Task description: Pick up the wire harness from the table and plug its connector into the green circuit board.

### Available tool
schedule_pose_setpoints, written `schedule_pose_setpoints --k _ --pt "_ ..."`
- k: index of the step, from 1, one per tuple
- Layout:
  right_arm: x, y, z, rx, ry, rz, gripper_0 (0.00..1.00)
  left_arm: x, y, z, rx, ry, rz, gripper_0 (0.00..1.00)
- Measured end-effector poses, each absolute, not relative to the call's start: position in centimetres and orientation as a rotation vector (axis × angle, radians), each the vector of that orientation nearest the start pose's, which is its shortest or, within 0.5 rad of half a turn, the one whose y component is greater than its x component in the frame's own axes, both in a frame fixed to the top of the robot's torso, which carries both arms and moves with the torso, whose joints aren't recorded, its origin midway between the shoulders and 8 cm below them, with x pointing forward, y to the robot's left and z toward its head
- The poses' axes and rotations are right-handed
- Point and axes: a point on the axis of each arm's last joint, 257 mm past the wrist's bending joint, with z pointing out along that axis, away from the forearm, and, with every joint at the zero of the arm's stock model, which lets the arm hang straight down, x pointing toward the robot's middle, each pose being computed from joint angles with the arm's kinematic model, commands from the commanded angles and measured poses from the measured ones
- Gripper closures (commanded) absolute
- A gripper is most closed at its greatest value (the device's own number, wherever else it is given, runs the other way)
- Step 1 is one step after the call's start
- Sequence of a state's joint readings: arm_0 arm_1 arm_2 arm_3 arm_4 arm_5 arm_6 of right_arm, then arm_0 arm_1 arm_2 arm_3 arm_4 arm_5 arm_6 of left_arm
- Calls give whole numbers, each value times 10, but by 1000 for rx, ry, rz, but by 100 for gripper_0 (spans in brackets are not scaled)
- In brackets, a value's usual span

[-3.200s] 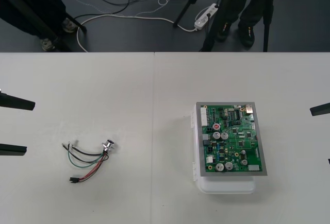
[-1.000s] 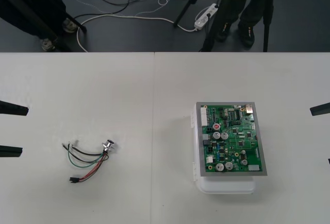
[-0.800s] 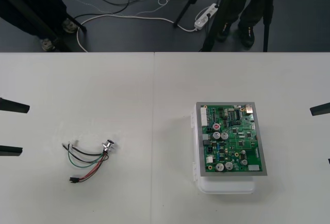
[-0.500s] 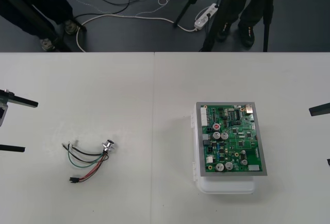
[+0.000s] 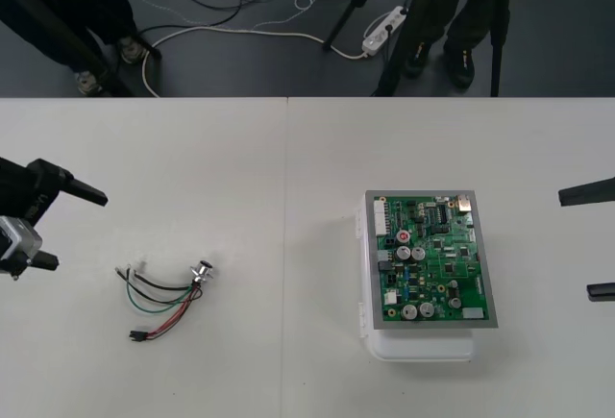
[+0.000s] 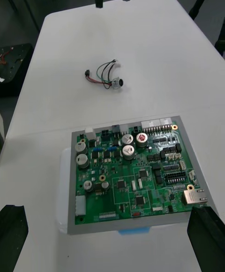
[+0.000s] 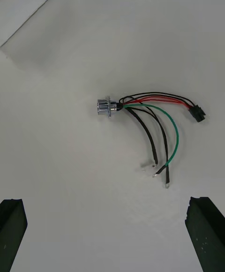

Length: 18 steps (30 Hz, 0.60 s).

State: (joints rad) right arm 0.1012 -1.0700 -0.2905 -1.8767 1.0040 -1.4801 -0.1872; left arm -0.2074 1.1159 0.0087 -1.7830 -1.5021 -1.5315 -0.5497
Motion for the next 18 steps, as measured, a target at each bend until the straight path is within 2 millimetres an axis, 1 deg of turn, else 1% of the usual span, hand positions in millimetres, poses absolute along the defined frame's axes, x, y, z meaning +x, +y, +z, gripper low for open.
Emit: schedule_pose_setpoints --k 2,6,9,11,14,18 --pt "299 -242 -103 -1517 1483 744 0 360 292 -190 2467 800 -18 0" --pt "298 -234 -98 -1464 1413 804 0 361 289 -202 2494 787 -17 0" --pt "295 -232 -102 -1478 1331 788 0 365 283 -210 2484 788 -4 0" --pt "291 -232 -107 -1482 1301 791 0 370 278 -213 2479 756 23 0" --pt "286 -231 -113 -1454 1300 834 0 379 271 -213 2494 596 106 0" --pt "281 -231 -120 -1451 1252 842 0 392 262 -202 2516 226 279 0"
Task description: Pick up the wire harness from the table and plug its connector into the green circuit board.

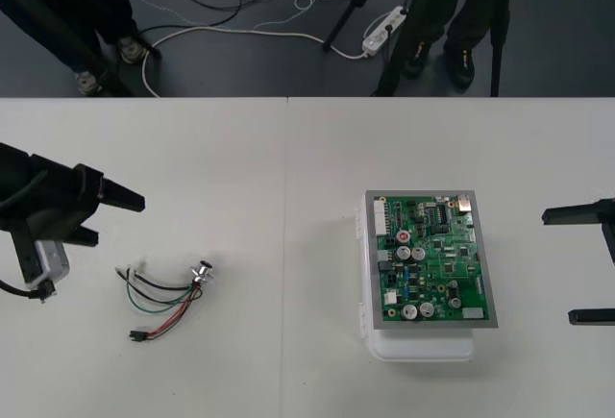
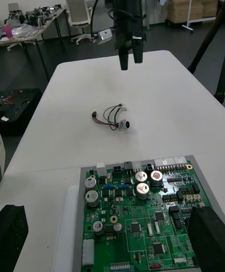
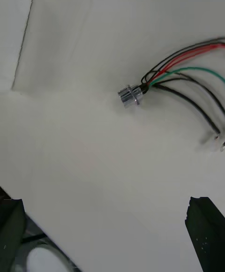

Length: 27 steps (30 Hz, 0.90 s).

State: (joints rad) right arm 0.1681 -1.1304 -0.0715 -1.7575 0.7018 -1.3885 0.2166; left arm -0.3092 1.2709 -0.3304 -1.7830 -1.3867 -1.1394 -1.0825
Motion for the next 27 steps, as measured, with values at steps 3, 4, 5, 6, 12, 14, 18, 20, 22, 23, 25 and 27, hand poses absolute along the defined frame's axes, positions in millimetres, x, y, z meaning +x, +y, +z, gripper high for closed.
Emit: schedule_pose_setpoints --k 3,4,5,6,12,14,18,20,22,23,25,27 --pt "280 -233 -129 -1452 1215 829 0 400 255 -193 2499 7 386 0" --pt "280 -234 -134 -1445 1215 832 0 402 252 -190 2486 -30 406 0" --pt "279 -235 -139 -1440 1218 837 0 403 250 -188 2475 -46 419 0" --pt "279 -237 -144 -1431 1225 842 0 404 248 -187 2467 -48 425 0" --pt "286 -240 -165 -1348 1187 856 0 404 239 -180 2451 -88 454 0" --pt "290 -238 -170 -1320 1170 864 0 399 232 -176 2452 -168 474 0" --pt "295 -233 -180 -1296 1145 884 0 389 221 -171 2463 -537 584 0" --pt "296 -231 -183 -1306 1118 871 0 387 220 -170 2459 -742 650 0" --pt "298 -231 -186 -1325 1080 839 0 386 221 -169 2454 -882 696 0" --pt "299 -231 -187 -1331 1066 826 0 387 222 -169 2459 -907 709 0" --pt "300 -231 -186 -1338 1040 809 0 390 225 -171 2473 -925 726 0" --pt "300 -231 -186 -1348 1022 800 0 391 228 -176 2485 -934 730 0"
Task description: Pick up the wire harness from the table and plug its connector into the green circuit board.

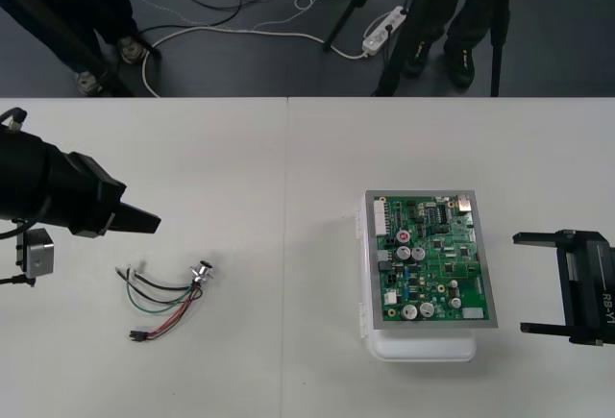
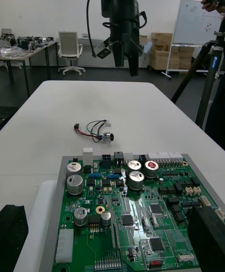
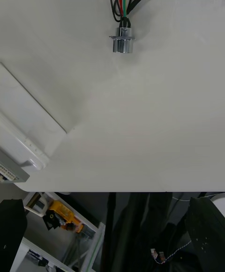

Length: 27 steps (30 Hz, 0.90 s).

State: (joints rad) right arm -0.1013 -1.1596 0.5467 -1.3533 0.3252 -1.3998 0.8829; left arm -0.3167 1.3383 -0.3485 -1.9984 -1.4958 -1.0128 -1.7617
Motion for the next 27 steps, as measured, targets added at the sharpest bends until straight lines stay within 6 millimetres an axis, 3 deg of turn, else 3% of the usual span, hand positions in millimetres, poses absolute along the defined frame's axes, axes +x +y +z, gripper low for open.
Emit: schedule_pose_setpoints --k 11,18,27 --pt "305 -234 -188 -1386 969 767 0 375 231 -225 -3280 1119 -810 0" --pt "306 -235 -194 -1308 993 859 0 384 242 -248 -3349 969 -802 0" --pt "309 -230 -197 -1293 987 901 0 395 234 -264 -3417 868 -844 0"
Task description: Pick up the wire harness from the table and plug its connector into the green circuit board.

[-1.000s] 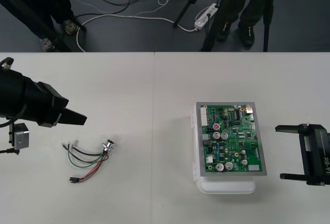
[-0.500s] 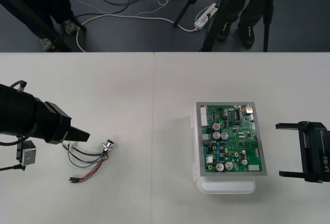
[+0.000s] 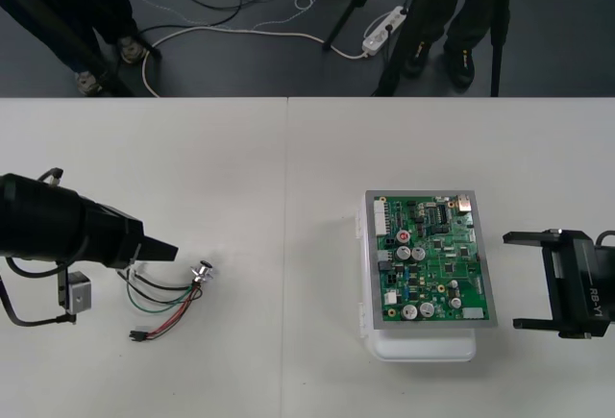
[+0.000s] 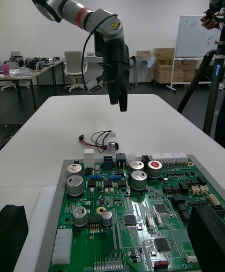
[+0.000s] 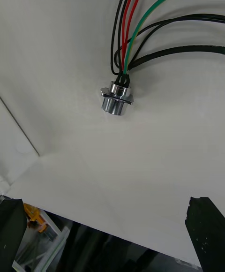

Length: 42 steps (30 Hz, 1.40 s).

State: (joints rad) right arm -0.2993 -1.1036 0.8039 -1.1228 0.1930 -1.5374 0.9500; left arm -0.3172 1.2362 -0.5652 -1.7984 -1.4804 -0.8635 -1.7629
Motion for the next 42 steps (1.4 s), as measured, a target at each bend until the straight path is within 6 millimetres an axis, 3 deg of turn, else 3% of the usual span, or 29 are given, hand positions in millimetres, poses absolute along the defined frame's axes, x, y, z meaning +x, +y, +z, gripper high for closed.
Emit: schedule_pose_setpoints --k 7,13,20,32,42 --pt "317 -230 -194 -1278 975 896 0 389 221 -285 -3439 861 -864 0" --pt "324 -230 -195 -1272 978 883 0 394 215 -305 -3383 955 -942 0" --pt "326 -229 -193 -1270 974 881 0 403 212 -313 -3316 1008 -1004 0" --pt "328 -231 -191 -1256 977 877 0 397 197 -338 -3262 1087 -1007 0" --pt "330 -234 -193 -1250 995 877 0 411 193 -353 -3241 1063 -1043 0"
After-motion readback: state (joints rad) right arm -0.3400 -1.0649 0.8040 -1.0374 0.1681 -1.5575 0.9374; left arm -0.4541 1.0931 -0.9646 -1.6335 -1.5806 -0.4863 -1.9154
